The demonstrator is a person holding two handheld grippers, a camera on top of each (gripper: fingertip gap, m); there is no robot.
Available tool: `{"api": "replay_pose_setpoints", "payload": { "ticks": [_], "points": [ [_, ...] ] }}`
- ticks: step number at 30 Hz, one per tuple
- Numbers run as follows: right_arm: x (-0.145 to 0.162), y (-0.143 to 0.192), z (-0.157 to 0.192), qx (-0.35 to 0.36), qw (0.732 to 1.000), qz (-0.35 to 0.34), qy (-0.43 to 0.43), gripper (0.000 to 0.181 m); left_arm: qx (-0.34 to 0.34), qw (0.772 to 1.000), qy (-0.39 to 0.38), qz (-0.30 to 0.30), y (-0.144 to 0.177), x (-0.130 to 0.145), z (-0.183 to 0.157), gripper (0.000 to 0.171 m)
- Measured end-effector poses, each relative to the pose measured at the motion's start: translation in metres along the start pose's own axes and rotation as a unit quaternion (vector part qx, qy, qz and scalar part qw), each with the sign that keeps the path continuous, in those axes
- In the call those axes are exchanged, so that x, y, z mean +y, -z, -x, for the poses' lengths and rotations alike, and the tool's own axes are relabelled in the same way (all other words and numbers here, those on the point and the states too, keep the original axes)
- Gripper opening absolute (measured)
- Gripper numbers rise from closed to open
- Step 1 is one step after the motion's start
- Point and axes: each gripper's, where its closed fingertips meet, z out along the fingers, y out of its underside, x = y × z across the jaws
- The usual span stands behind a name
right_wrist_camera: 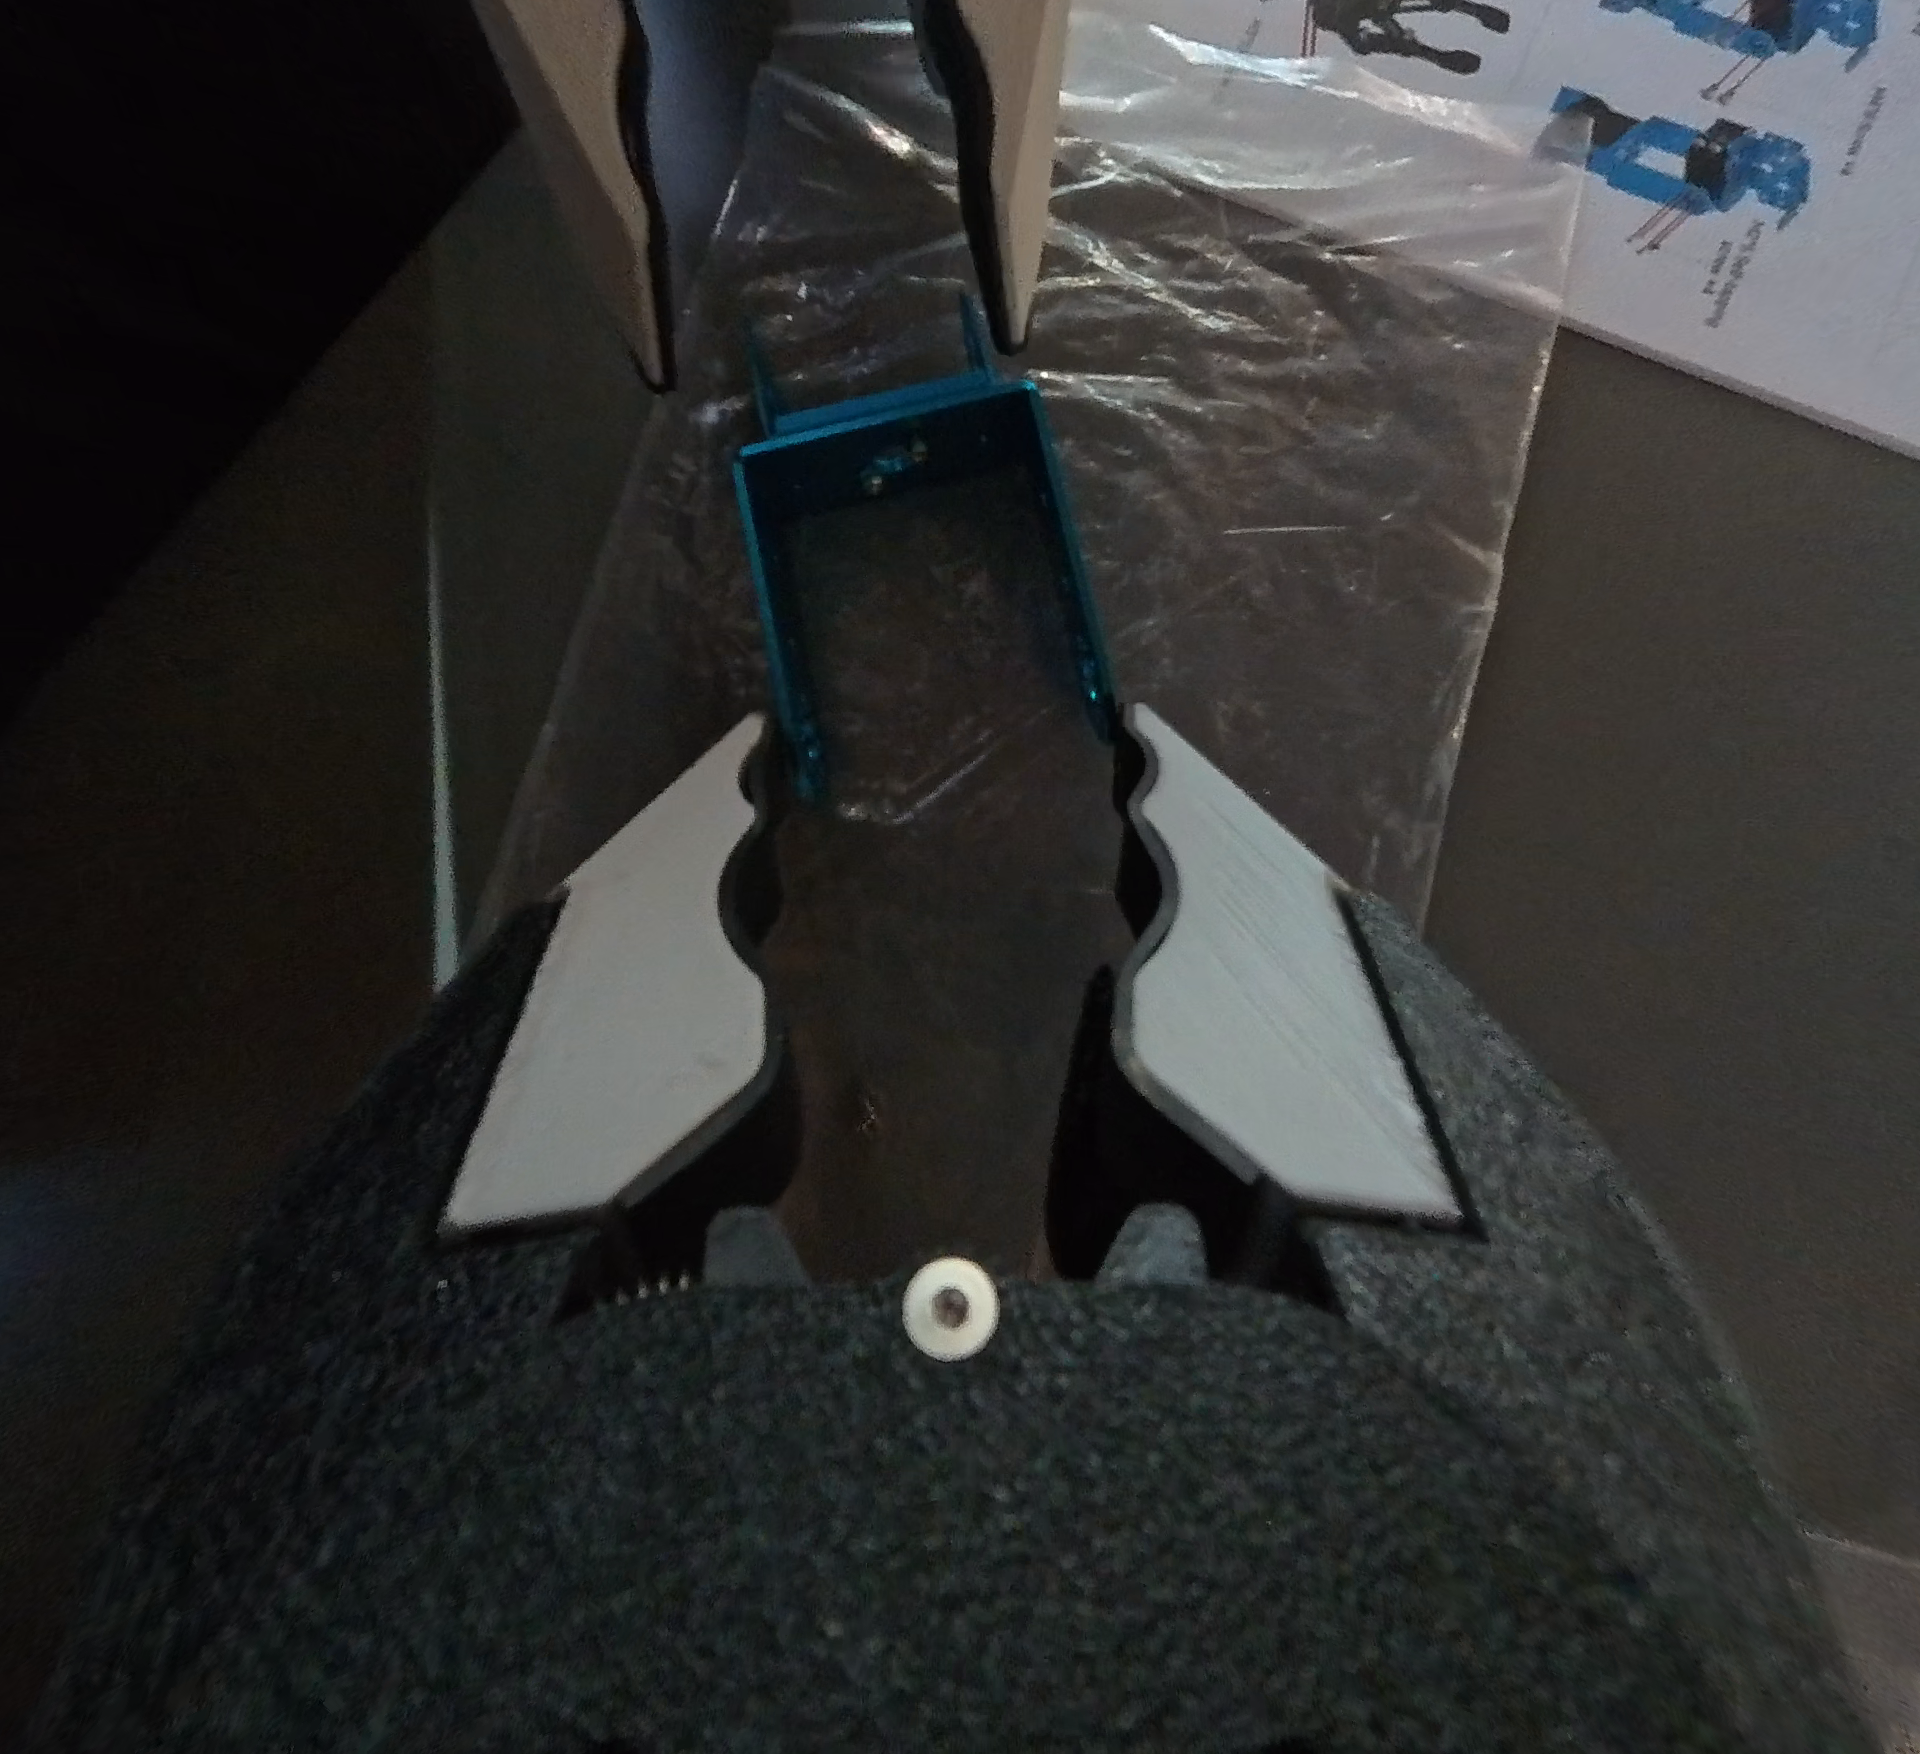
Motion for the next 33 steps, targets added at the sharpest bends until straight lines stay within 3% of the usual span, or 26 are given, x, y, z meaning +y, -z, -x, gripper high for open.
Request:
{"api": "replay_pose_setpoints", "payload": {
  "ticks": [9,16,18,23,27,31,33],
  "points": [
    [-0.002,-0.004,0.003,-0.009,1.000,0.001,-0.012,0.064,0.001,1.000,-0.001,0.005,-0.002,0.001,0.002,0.046],
    [-0.002,-0.003,0.004,-0.017,1.000,-0.003,-0.018,0.071,0.008,1.000,0.001,0.007,-0.003,0.001,-0.001,0.048],
    [-0.003,0.002,0.003,-0.021,0.999,-0.008,-0.026,0.074,0.020,1.000,0.006,-0.001,-0.001,-0.002,-0.004,0.059],
    [-0.015,0.019,-0.004,-0.024,0.998,-0.034,-0.042,0.074,0.073,0.996,0.003,-0.051,0.031,-0.021,-0.007,0.062],
    [-0.022,0.017,-0.013,-0.041,0.997,-0.038,-0.049,0.067,0.101,0.992,-0.075,-0.032,0.041,-0.022,0.017,0.060],
    [-0.036,0.006,-0.018,-0.054,0.996,-0.055,-0.044,0.059,0.151,0.972,-0.173,0.044,0.023,-0.007,0.028,0.057],
    [-0.043,0.001,-0.018,-0.050,0.995,-0.080,-0.037,0.058,0.171,0.966,-0.190,0.050,0.014,-0.010,0.030,0.056]
  ]
}}
